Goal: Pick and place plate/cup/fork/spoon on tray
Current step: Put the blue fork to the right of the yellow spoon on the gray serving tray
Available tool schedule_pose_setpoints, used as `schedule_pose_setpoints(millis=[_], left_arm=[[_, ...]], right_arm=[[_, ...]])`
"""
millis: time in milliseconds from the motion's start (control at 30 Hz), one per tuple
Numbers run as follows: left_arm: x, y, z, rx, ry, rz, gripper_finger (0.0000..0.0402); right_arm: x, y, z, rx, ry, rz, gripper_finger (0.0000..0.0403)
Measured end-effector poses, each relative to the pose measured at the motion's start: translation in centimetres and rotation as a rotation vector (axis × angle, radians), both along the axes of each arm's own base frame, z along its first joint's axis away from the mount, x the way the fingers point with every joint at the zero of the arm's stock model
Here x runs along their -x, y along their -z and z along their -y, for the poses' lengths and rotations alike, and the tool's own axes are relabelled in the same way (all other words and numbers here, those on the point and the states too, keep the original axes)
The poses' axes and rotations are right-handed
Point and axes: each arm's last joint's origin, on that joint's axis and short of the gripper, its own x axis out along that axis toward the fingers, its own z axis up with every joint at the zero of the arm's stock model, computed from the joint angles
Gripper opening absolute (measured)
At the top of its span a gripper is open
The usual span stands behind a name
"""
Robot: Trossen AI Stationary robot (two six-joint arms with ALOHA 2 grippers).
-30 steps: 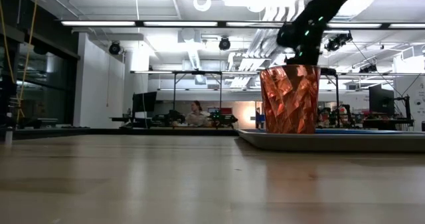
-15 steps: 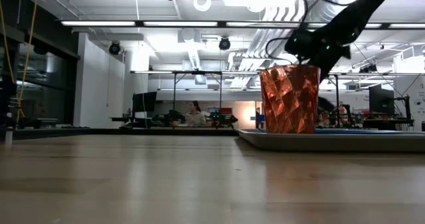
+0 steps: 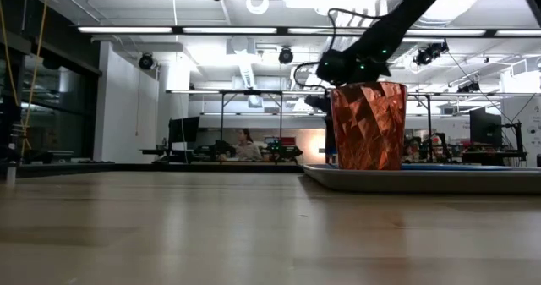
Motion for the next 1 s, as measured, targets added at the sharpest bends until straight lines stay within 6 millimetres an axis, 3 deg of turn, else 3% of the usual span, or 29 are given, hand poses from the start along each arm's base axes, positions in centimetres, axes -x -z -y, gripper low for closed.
schedule_pose_setpoints(millis=[333,1000], left_arm=[[0.0,0.0,0.0,-0.001,0.000,0.000,0.0229],[0.0,0.0,0.0,-0.010,-0.003,0.001,0.0229]], right_arm=[[-0.5,1.3,0.5,-0.050,-0.013,-0.095,0.0000],[-0.5,1.4,0.9,0.014,0.095,-0.130,0.0000]])
